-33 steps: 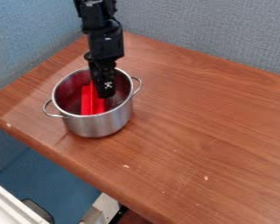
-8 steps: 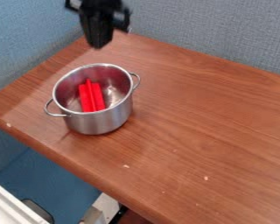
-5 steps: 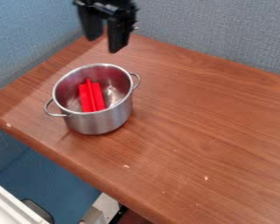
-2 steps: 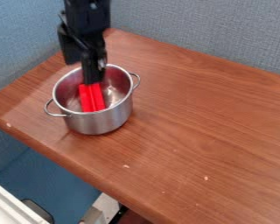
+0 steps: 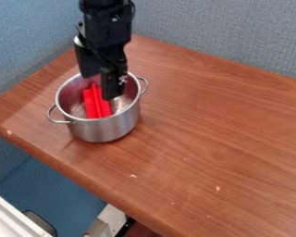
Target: Put the red object in the metal pot
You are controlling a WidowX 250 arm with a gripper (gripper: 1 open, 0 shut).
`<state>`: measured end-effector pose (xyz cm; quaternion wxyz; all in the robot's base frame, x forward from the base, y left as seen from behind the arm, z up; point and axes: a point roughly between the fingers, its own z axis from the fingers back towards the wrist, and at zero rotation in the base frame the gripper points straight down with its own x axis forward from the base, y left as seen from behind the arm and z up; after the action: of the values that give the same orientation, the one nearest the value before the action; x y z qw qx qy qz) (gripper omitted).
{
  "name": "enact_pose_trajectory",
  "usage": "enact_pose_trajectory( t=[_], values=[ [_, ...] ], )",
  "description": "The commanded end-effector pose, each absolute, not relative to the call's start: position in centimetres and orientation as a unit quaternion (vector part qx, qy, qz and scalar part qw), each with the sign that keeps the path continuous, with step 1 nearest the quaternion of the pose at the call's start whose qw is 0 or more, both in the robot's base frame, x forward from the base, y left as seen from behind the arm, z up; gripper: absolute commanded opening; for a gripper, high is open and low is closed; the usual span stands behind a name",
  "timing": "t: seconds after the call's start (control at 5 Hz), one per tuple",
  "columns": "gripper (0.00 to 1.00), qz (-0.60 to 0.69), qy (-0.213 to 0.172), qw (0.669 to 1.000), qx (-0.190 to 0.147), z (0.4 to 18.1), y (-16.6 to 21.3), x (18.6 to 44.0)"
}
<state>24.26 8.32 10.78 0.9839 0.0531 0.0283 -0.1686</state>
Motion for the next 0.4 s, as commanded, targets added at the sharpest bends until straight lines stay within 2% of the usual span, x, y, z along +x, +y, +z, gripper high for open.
enact_pose_trajectory(
  t=[0.0,0.2],
  values=[
    [1.00,-0.179,0.019,0.982,0.057,11.46,9.16,24.92],
    [0.00,-0.189,0.023,0.980,0.054,11.63,9.91,25.16]
  ],
)
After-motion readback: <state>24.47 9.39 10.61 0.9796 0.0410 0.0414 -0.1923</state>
